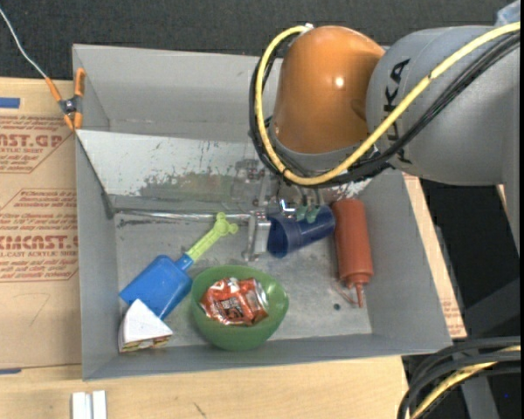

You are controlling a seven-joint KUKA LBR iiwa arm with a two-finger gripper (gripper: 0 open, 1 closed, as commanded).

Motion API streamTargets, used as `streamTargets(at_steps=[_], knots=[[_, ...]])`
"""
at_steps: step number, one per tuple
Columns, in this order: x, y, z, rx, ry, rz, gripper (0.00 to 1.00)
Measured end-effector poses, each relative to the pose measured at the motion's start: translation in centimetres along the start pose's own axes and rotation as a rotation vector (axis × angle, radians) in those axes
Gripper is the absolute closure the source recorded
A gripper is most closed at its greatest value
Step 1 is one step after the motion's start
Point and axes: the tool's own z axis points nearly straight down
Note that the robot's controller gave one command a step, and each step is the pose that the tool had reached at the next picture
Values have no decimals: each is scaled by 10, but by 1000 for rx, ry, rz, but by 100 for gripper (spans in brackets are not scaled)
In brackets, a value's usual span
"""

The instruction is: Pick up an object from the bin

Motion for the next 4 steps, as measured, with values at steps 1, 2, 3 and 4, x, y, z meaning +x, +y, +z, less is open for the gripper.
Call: streamTargets(at_steps=[1, 2, 3, 4], knots=[[0, 0, 0, 0, 0, 0, 0], [20, 17, 64, 0, -3, -114, 0], [38, 33, 126, -1, 4, -143, 0], [43, 32, 148, -1, -22, -403, 0]])
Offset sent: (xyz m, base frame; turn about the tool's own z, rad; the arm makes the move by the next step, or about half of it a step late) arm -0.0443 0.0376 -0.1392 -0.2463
